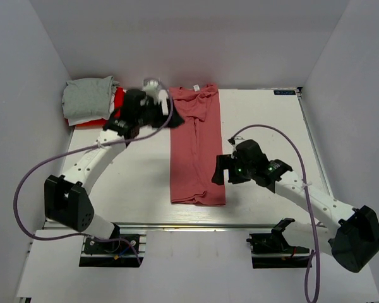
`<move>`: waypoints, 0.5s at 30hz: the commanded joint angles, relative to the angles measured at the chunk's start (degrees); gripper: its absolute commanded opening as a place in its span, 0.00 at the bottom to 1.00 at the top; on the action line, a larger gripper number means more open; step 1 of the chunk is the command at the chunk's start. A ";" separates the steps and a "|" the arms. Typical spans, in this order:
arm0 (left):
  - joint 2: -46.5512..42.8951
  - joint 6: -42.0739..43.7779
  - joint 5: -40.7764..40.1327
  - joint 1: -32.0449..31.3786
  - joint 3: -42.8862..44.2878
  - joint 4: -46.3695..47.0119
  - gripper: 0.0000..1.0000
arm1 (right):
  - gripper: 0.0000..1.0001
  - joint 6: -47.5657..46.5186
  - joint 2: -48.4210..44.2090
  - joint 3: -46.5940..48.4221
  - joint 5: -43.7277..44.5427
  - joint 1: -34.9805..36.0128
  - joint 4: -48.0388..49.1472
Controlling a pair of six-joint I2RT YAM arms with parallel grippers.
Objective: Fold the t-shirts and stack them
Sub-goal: Grab the bottom of the folded rectangular tshirt with both arms
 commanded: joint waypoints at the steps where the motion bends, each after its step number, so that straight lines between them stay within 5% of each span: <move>1: -8.71 -2.92 -2.80 -1.02 -13.64 -12.31 1.00 | 0.90 7.63 -3.68 -2.49 3.08 -0.18 -2.26; 8: -25.77 -8.72 -2.73 -3.14 -35.45 -17.77 1.00 | 0.90 15.98 -7.82 -12.06 -2.36 -0.18 1.33; 15: -27.72 -11.45 0.71 -7.08 -45.74 -10.22 1.00 | 0.90 17.39 -6.51 -16.47 -4.83 0.17 4.67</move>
